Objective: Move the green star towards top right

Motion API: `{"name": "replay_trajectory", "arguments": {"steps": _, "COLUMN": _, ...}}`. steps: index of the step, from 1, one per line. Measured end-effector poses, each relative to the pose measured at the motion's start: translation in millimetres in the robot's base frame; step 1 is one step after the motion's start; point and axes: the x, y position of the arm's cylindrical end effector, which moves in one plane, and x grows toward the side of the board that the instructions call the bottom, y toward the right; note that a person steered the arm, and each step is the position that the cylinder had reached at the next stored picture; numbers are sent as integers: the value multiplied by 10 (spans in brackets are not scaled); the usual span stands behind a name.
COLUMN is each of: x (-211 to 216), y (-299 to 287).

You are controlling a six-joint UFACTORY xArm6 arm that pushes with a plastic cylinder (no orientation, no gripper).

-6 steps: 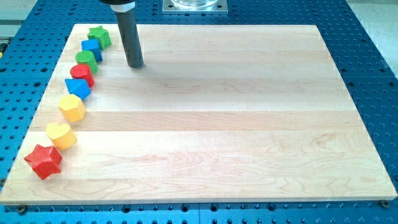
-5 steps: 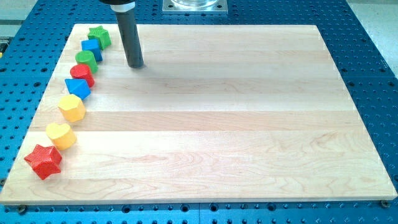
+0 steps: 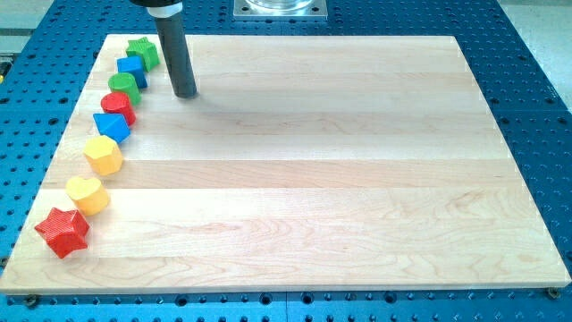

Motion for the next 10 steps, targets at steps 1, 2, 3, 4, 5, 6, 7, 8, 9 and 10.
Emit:
{"name": "replay_trajectory", "arguments": {"steps": 1, "x": 119, "y": 0}}
{"name": "replay_trajectory", "arguments": {"steps": 2, "x": 153, "y": 200}}
{"name": "replay_trajectory", "arguments": {"steps": 3, "x": 28, "y": 579}}
{"name": "replay_trajectory", "arguments": {"steps": 4, "x": -421, "y": 1164}}
{"name": "replay_trajectory", "arguments": {"steps": 5, "x": -962, "y": 1333}}
{"name": "replay_trajectory", "arguments": {"steps": 6, "x": -1350, "y": 912}}
{"name": "replay_trajectory", "arguments": {"steps": 7, "x": -1351, "y": 900}}
{"name": "replay_trajectory", "arguments": {"steps": 8, "x": -1354, "y": 617}}
{"name": "replay_trajectory", "arguments": {"steps": 9, "x": -1349, "y": 406}}
{"name": "replay_trajectory", "arguments": {"steps": 10, "x": -1356, "y": 261}}
